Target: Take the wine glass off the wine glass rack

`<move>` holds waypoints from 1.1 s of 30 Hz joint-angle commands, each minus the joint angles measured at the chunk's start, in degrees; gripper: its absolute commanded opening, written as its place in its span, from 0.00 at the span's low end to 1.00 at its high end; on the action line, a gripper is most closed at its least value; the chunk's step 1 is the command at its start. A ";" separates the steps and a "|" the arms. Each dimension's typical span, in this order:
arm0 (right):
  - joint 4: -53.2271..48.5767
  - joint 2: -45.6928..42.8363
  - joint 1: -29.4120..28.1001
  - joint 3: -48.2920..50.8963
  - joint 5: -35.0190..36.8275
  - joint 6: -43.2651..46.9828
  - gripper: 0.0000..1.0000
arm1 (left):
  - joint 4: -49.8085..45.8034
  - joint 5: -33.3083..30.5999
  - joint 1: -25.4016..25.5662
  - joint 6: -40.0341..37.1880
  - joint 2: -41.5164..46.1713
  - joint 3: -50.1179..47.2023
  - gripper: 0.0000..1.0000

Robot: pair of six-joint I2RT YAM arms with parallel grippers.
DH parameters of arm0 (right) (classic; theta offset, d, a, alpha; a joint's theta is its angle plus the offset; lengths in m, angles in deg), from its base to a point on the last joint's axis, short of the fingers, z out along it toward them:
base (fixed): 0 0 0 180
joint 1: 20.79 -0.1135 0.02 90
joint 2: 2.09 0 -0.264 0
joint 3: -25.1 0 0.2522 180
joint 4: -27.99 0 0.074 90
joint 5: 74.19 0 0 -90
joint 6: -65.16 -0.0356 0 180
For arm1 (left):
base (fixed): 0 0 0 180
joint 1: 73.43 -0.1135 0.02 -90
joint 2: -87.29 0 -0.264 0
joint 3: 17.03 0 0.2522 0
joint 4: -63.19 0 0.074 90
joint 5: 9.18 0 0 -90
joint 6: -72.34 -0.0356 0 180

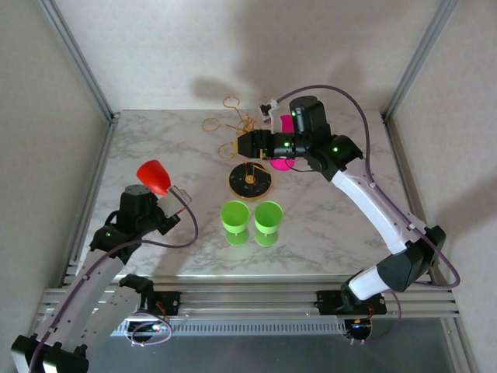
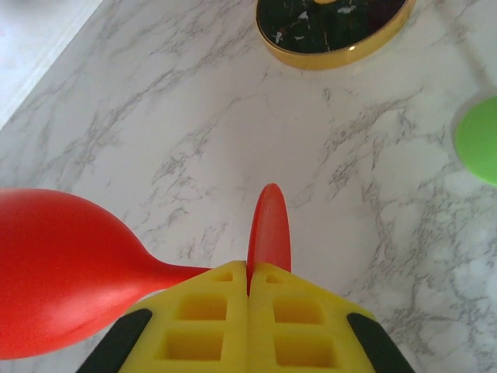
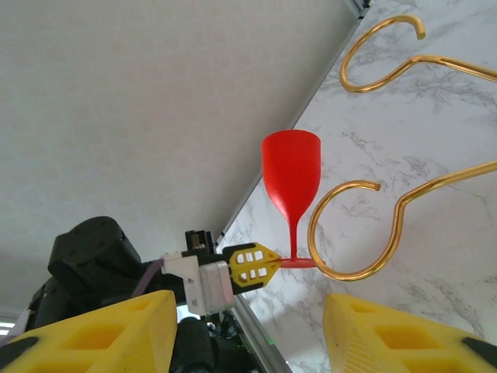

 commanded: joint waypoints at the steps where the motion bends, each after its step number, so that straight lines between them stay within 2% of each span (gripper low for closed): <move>1: 1.46 -1.28 -0.17 1.03 -1.83 0.28 0.53 | -0.50 -5.05 2.09 -4.93 0.86 -1.70 0.00; 10: -5.09 1.30 -3.41 -4.07 1.79 6.32 0.52 | -0.07 -10.41 7.80 -8.73 1.90 -5.00 0.00; 18: -11.10 5.70 -6.02 -11.99 2.49 10.80 0.53 | 3.38 -21.60 18.20 -12.25 2.72 -8.25 0.00; 28: -18.29 13.15 -9.32 -22.38 2.84 15.48 0.54 | 6.34 -31.25 25.47 -17.71 5.58 -11.52 0.00; 33: -21.13 16.39 -10.21 -27.04 2.23 16.89 0.54 | 4.65 -35.33 29.41 -19.26 6.93 -12.28 0.00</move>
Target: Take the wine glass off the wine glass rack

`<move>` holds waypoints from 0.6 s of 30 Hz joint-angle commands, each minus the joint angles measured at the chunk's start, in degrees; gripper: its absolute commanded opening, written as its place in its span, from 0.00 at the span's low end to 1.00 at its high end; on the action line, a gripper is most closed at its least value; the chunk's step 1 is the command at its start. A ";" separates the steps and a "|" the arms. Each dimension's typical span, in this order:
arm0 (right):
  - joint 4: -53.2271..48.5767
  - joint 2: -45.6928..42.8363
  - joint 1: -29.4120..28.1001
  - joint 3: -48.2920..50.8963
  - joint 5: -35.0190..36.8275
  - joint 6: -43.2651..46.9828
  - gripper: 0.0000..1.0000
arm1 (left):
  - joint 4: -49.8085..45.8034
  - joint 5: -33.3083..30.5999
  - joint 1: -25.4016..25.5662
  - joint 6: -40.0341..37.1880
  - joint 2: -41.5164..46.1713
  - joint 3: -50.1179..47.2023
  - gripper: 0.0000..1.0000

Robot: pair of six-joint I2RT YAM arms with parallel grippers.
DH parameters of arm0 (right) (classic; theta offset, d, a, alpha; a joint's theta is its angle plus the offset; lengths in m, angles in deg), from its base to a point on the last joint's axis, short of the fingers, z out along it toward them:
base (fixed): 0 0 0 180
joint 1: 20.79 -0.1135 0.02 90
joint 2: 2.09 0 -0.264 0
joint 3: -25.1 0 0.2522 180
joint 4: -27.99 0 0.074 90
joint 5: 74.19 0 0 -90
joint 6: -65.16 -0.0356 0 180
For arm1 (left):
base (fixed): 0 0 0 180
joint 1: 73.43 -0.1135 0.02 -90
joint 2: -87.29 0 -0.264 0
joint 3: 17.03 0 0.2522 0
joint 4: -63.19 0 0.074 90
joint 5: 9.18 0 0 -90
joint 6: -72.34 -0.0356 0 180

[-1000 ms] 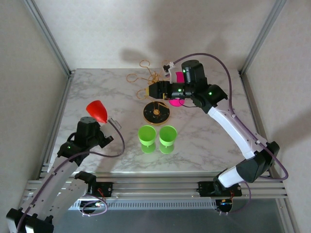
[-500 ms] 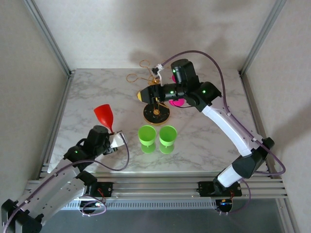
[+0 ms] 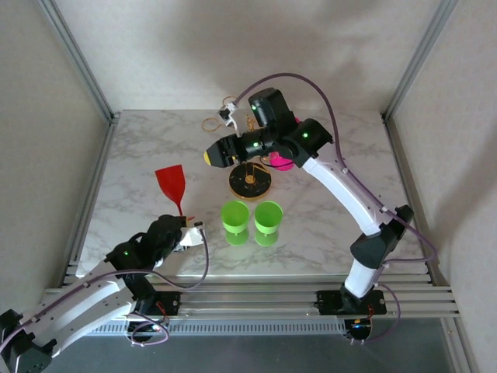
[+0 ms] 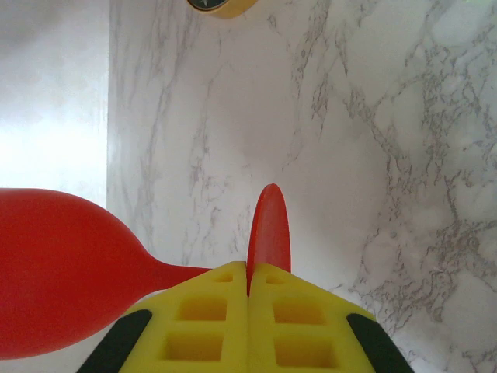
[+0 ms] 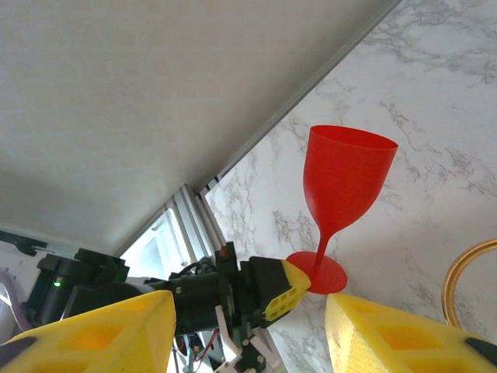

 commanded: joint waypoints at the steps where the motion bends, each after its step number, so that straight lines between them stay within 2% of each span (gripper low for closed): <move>1: -3.46 1.94 -1.02 -4.21 -0.07 2.46 0.54 | 0.20 -5.46 2.13 -2.11 0.99 -0.57 0.00; 9: -8.33 8.69 -2.71 -13.05 -0.56 5.04 0.56 | 2.57 -12.49 7.86 -4.80 2.97 -3.82 0.00; 18: -12.38 16.83 -5.00 -24.23 -0.74 7.35 0.59 | 6.18 -17.27 12.94 -6.70 2.52 -7.61 0.00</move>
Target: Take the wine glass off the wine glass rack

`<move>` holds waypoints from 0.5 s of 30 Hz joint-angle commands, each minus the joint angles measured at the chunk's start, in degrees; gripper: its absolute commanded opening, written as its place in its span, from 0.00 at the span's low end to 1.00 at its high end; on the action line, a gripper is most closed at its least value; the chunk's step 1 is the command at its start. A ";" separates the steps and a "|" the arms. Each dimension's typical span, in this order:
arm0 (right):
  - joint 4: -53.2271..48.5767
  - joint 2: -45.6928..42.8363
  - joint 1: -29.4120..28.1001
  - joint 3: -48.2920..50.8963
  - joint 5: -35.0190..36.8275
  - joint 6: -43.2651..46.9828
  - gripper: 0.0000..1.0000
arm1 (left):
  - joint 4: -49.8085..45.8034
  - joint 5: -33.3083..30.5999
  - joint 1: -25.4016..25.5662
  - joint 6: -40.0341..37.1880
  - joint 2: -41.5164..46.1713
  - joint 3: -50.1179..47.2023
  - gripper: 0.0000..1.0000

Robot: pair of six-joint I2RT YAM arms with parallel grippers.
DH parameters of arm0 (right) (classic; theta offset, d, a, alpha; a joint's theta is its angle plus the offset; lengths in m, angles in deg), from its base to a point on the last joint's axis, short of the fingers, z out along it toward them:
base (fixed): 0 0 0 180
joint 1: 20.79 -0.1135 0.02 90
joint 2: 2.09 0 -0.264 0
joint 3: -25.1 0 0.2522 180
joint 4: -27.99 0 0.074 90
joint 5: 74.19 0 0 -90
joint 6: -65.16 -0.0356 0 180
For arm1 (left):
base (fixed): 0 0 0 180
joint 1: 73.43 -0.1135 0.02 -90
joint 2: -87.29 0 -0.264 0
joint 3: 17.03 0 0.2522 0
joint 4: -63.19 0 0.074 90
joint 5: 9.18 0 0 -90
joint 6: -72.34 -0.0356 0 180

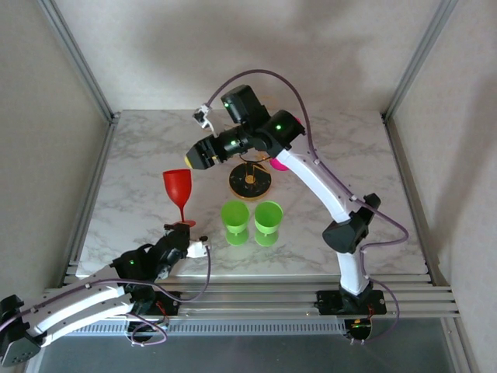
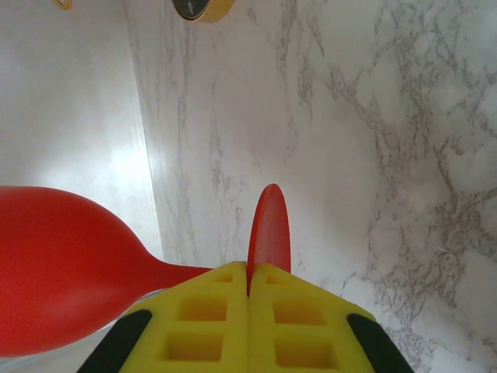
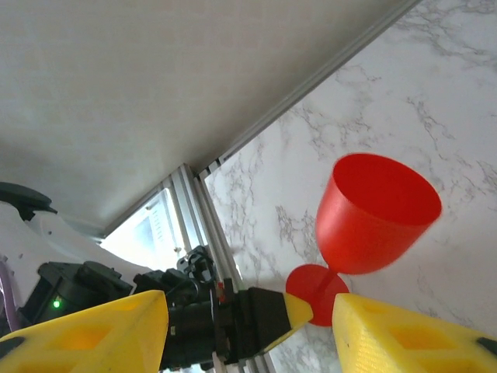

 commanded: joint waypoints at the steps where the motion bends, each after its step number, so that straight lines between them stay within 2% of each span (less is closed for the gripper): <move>1: -3.30 2.85 -1.38 -5.18 -0.49 2.36 0.59 | 2.42 -4.55 1.35 -1.65 0.25 -0.84 0.00; 15: -3.40 9.39 -4.73 -10.71 2.62 7.87 0.65 | 2.43 -11.27 7.13 -2.97 1.84 -1.91 0.00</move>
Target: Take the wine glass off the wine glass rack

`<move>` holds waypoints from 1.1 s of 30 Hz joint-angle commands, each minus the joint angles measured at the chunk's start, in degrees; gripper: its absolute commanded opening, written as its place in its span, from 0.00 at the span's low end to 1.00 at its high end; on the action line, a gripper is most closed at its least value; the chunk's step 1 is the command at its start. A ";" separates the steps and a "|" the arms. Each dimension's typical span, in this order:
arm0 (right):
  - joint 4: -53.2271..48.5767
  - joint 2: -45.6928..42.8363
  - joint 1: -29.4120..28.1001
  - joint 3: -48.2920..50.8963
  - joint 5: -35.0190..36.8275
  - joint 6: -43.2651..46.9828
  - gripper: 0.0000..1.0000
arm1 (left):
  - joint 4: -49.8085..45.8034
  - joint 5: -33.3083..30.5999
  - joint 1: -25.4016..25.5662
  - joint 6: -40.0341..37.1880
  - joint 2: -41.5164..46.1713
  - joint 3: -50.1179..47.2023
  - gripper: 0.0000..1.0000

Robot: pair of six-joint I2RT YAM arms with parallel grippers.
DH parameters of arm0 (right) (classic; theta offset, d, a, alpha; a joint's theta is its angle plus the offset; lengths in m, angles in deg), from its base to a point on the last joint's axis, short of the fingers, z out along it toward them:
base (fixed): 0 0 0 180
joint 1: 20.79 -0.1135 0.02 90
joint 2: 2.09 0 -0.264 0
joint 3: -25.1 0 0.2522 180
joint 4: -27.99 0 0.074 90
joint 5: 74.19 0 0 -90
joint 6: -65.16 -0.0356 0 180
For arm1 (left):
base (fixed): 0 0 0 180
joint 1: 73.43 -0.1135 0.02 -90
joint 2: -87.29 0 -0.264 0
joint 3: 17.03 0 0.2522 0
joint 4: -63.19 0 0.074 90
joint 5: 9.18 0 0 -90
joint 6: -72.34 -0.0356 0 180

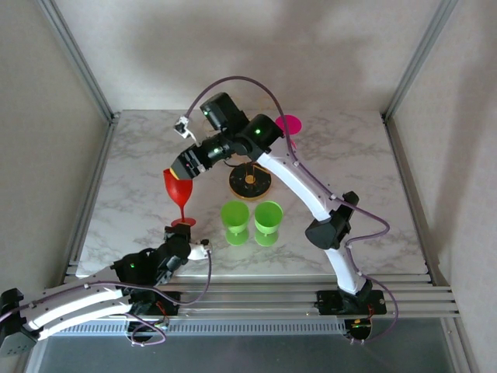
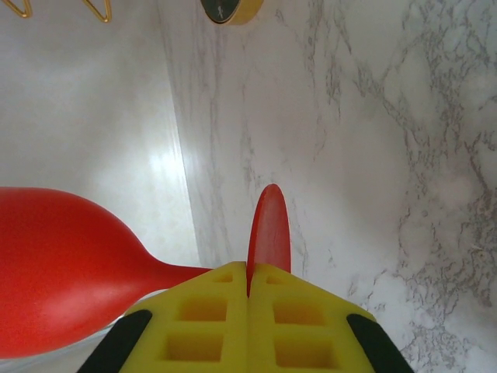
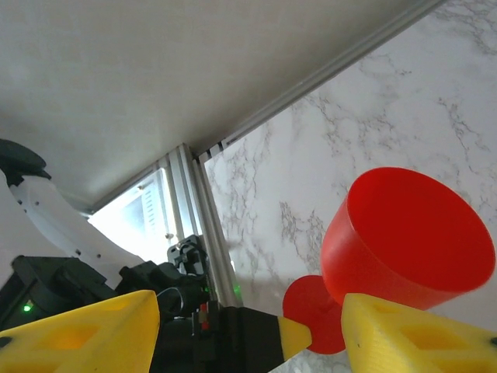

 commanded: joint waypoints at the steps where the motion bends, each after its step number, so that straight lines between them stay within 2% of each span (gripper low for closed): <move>1: 0.12 1.67 -1.02 -2.08 1.68 3.34 0.65 | 0.78 -4.31 2.06 -1.10 0.56 -0.87 0.00; 8: 1.44 3.92 -2.13 -3.87 3.69 5.77 0.68 | 0.91 -8.42 6.66 -1.08 0.56 -0.96 0.00; 20: -0.08 6.51 -3.13 -5.16 6.87 9.43 0.71 | 2.03 -12.19 8.80 -0.93 2.19 -2.43 0.00; 33: -2.00 7.60 -3.07 -5.25 2.29 11.65 0.73 | 3.15 -14.88 10.72 -1.66 1.62 -3.67 0.00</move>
